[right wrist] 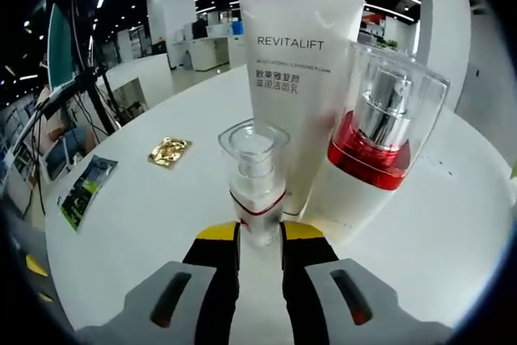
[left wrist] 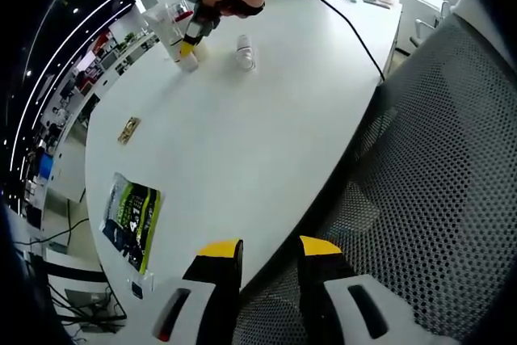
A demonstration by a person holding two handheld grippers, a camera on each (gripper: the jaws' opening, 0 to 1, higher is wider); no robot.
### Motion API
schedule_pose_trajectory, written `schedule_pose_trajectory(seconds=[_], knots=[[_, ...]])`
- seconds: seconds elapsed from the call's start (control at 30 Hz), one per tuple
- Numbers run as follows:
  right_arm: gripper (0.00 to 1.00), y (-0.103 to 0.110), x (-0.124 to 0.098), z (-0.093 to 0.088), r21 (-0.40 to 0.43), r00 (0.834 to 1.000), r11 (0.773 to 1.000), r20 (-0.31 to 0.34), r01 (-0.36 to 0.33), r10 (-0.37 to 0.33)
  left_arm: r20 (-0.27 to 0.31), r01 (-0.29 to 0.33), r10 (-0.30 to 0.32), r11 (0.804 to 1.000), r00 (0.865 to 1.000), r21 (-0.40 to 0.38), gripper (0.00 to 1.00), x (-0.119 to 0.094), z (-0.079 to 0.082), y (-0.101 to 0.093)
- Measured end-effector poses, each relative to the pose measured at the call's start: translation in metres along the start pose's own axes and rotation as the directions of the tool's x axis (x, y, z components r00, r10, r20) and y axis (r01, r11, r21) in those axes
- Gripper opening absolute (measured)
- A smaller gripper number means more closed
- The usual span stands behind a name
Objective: Arrange the skincare products in the storage area until every visible bottle or jar stands upright without overlapping.
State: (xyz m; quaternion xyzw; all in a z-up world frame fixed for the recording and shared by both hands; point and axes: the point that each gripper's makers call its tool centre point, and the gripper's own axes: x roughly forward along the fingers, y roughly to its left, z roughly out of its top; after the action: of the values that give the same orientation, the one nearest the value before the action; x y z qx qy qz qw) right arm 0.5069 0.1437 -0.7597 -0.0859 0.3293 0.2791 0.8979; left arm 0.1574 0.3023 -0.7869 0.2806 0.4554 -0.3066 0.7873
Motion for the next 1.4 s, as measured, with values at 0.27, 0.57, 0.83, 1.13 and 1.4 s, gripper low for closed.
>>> schedule_pose_trajectory(seconds=[0.27, 0.57, 0.83, 1.13, 1.4], knots=[[0.18, -0.001, 0.001, -0.001, 0.002, 1.000, 1.000, -0.008, -0.009, 0.009, -0.001, 0.000, 0.000, 1.000, 1.000, -0.001, 0.28, 0.001, 0.000, 0.000], [0.27, 0.006, -0.020, -0.009, -0.047, 0.998, 0.997, -0.013, -0.055, 0.055, -0.003, 0.000, 0.000, 1.000, 1.000, 0.000, 0.28, 0.000, -0.001, 0.000], [0.32, 0.023, -0.054, -0.032, -0.072, 0.954, 0.953, -0.080, -0.294, 0.288, -0.001, -0.001, 0.001, 1.000, 1.000, 0.001, 0.28, 0.000, 0.000, 0.000], [0.40, 0.016, -0.094, -0.052, -0.192, 0.908, 0.895, -0.206, -0.402, 0.364, 0.000, -0.001, 0.001, 1.000, 1.000, 0.005, 0.28, -0.001, 0.000, 0.000], [0.45, 0.014, -0.106, -0.070, -0.386, 0.854, 0.780, -0.387, -0.493, 0.348, 0.018, -0.004, 0.004, 1.000, 1.000, 0.001, 0.28, -0.001, 0.003, 0.000]])
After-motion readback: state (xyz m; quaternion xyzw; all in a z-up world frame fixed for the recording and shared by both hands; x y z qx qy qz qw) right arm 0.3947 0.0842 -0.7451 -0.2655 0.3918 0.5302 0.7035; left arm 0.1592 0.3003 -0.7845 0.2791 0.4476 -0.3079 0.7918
